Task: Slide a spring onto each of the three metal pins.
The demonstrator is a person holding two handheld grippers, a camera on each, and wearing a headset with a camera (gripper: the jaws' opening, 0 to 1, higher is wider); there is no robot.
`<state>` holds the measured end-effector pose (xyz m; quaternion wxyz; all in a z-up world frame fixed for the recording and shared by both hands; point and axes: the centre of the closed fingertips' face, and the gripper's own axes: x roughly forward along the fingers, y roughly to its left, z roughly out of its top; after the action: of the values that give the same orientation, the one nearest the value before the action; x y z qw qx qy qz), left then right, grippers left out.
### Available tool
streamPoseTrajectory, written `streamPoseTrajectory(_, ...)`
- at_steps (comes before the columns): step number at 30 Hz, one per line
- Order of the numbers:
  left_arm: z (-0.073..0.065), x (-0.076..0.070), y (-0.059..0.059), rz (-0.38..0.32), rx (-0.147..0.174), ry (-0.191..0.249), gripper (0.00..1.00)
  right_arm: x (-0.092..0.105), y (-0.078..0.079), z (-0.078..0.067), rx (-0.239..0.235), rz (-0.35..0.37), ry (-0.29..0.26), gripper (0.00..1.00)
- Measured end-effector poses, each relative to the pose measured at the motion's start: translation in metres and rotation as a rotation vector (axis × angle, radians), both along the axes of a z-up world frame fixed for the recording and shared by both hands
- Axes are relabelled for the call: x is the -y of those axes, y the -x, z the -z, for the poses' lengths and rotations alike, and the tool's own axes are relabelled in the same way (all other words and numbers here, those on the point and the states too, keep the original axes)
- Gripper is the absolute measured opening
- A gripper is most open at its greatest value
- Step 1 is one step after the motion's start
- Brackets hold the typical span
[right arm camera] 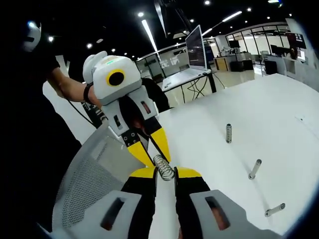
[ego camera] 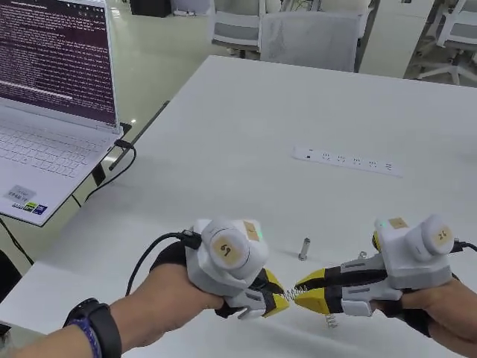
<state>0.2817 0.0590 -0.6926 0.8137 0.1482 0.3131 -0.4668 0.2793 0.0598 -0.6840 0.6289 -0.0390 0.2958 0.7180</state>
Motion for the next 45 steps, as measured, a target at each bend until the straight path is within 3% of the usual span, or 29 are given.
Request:
streamPoseTrajectory(10,-0.002,0.005,0.004,0.032,0.016,0.027,0.02,0.002,0.007,-0.009,0.017,-0.060,0.005,0.08)
streamPoseTrajectory(22,-0.001,0.012,0.002,0.034,0.035,0.061,0.02,0.005,0.007,-0.009,0.081,-0.107,0.076,0.08)
streamPoseTrajectory(28,0.000,0.013,0.001,0.032,0.042,0.058,0.02,0.006,0.005,-0.009,0.103,-0.119,0.103,0.08)
streamPoseTrajectory(33,0.008,0.013,0.002,0.028,0.027,0.041,0.05,0.005,0.003,-0.011,0.097,-0.116,0.094,0.08)
streamPoseTrajectory(45,0.009,0.019,0.001,0.037,0.034,0.055,0.02,0.008,0.006,-0.012,0.123,-0.152,0.129,0.08)
